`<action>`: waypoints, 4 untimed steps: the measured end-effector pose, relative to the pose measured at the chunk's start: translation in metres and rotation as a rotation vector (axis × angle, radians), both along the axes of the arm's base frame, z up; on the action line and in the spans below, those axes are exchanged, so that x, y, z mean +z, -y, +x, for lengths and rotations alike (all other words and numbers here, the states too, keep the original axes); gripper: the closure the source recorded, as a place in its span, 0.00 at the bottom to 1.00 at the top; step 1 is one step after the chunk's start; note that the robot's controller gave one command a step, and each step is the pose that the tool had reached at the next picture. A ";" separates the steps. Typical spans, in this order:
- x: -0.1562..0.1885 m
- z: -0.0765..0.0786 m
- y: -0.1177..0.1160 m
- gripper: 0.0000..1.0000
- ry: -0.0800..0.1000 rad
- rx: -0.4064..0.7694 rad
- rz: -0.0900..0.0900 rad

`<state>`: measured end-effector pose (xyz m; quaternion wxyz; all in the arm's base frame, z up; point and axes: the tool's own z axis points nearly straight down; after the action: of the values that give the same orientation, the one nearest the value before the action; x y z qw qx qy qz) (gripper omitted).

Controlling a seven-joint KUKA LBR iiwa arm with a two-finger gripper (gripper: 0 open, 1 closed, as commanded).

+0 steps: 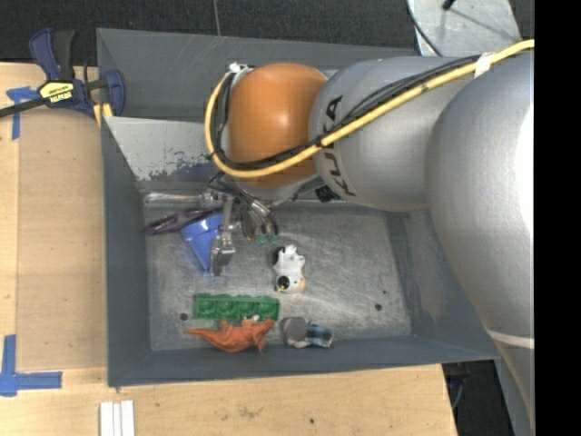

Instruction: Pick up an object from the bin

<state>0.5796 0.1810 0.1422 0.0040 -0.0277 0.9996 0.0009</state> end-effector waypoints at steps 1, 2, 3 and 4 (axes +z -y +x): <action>-0.051 0.000 0.006 0.00 -0.008 -0.004 -0.002; 0.004 0.010 0.010 0.00 -0.009 -0.085 -0.001; -0.033 0.018 0.009 0.00 -0.006 0.199 -0.001; -0.056 0.023 -0.007 1.00 0.008 -0.096 0.010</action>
Offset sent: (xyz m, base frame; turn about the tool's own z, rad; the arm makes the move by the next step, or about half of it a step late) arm 0.0130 -0.0109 0.0142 0.0960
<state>0.6021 0.1883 0.0865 0.0080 0.0202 0.9997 0.0055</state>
